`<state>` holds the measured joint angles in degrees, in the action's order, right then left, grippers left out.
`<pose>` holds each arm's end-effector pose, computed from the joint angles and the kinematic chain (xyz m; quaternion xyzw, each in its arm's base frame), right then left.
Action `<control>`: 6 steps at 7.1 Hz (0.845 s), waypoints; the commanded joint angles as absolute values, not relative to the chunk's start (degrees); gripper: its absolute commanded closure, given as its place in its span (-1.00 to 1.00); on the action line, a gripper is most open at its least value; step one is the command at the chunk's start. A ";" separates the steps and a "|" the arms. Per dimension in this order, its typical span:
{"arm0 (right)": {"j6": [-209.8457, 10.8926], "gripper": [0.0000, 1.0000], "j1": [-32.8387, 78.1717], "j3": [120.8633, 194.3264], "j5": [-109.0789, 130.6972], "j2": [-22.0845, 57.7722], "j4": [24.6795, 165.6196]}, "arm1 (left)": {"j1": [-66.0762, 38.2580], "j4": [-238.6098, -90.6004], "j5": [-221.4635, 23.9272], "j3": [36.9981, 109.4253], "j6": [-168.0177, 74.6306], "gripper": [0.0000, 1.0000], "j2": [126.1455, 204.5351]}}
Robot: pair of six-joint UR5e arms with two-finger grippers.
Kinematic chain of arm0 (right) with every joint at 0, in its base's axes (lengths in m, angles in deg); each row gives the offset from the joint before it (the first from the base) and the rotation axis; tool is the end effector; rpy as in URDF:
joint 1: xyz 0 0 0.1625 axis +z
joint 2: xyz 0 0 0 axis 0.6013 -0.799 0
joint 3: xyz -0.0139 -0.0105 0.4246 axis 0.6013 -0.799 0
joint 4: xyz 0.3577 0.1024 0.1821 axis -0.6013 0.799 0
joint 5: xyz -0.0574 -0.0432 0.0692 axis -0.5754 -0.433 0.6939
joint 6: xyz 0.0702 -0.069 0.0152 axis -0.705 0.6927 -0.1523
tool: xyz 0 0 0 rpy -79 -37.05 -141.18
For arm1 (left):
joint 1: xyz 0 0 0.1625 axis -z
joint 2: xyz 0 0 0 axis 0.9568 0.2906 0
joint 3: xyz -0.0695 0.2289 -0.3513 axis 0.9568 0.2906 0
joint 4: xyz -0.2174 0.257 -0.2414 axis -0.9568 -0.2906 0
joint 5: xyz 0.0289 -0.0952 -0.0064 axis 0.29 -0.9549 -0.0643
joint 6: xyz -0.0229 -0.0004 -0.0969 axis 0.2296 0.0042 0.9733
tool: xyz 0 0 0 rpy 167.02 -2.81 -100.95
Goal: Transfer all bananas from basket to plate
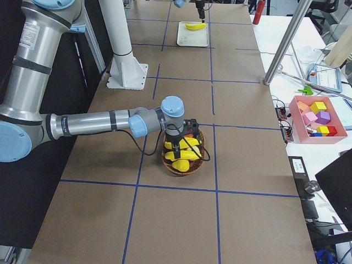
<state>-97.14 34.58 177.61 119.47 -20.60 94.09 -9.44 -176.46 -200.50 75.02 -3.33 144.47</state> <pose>-0.0555 -0.3782 0.5720 0.0493 -0.3800 -0.0931 0.9190 0.1568 -0.4942 0.5777 0.0597 0.4177 -0.1533 0.8936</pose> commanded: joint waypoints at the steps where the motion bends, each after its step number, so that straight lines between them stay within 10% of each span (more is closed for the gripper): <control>1: -96.86 -0.99 33.18 174.29 119.27 -20.28 94.16 | -9.47 -176.47 -200.55 75.41 -3.24 -0.99 144.52; 6: -96.86 -0.99 28.26 169.37 118.92 -17.82 94.08 | -9.74 -176.47 -200.46 75.32 -3.24 -0.99 144.60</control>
<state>-96.89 28.99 170.36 119.01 -18.38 94.09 -9.71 -176.47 -200.48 75.31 -3.24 144.60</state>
